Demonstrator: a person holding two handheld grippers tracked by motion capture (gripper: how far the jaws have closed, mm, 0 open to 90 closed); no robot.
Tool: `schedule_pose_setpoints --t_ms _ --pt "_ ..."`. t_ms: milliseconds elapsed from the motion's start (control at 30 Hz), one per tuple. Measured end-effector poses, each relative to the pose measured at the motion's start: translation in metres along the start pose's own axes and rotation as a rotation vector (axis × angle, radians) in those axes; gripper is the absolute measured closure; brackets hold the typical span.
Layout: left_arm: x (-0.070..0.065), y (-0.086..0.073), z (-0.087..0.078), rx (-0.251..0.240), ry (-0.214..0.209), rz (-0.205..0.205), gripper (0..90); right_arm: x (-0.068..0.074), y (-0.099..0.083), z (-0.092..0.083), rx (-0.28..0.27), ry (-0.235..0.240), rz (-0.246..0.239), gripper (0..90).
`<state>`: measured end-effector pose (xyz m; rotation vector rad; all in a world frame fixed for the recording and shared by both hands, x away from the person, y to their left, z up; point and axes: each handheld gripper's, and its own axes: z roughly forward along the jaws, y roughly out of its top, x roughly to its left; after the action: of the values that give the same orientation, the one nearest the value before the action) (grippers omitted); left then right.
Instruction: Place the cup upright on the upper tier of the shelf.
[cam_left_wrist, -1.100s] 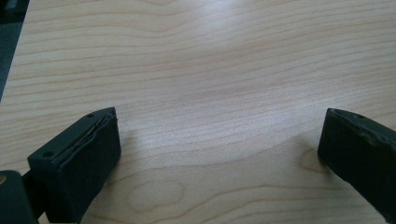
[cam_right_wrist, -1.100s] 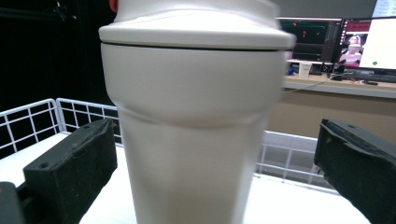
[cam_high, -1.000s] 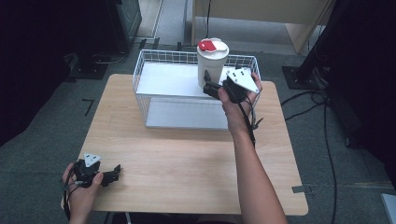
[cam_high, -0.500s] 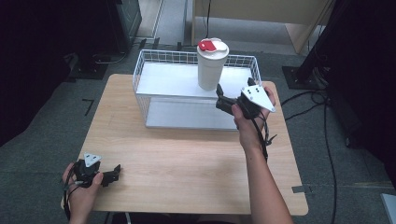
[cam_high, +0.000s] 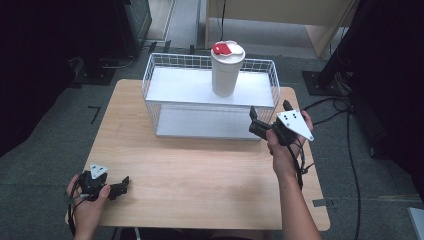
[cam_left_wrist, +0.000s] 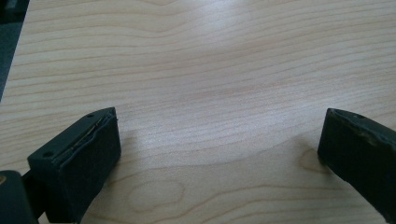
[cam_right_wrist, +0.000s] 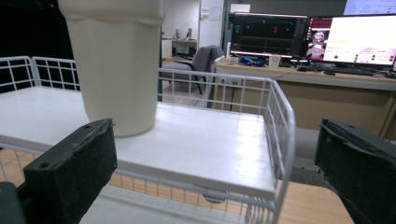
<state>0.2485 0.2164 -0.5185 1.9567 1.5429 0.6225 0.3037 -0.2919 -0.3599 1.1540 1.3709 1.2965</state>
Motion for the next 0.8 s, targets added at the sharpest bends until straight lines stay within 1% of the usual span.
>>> schedule_pose_setpoints --t_ms 100,267,433,500,533,600,700,733,800 --pt "0.0 0.0 0.0 0.0 0.0 0.0 0.0 -0.006 -0.006 -0.006 0.008 -0.01 0.015 0.0" --pt "0.0 0.0 0.0 -0.001 -0.001 -0.002 0.0 -0.015 -0.013 -0.015 0.018 -0.026 0.011 0.0" --pt "0.0 0.0 0.0 -0.003 -0.002 -0.004 0.0 -0.026 -0.023 -0.025 0.028 -0.047 0.025 0.0" --pt "-0.001 0.0 0.0 -0.004 -0.001 -0.005 0.0 -0.027 -0.025 -0.027 0.029 -0.051 0.024 0.0" --pt "0.0 0.0 0.0 -0.002 -0.001 -0.003 0.0 -0.031 -0.031 -0.031 0.039 -0.057 0.032 0.0" --pt "0.0 0.0 0.0 -0.002 -0.001 -0.003 0.0 -0.034 -0.035 -0.035 0.048 -0.06 0.045 0.0" --pt "0.0 0.0 0.0 -0.003 -0.002 -0.003 0.0 -0.037 -0.039 -0.04 0.051 -0.068 0.048 0.0" --pt "0.0 0.0 0.0 -0.002 -0.002 -0.003 0.0 -0.041 -0.043 -0.045 0.057 -0.077 0.048 0.0" --pt "0.0 0.0 0.0 -0.002 -0.002 -0.003 0.0 -0.045 -0.047 -0.049 0.061 -0.083 0.047 0.0"
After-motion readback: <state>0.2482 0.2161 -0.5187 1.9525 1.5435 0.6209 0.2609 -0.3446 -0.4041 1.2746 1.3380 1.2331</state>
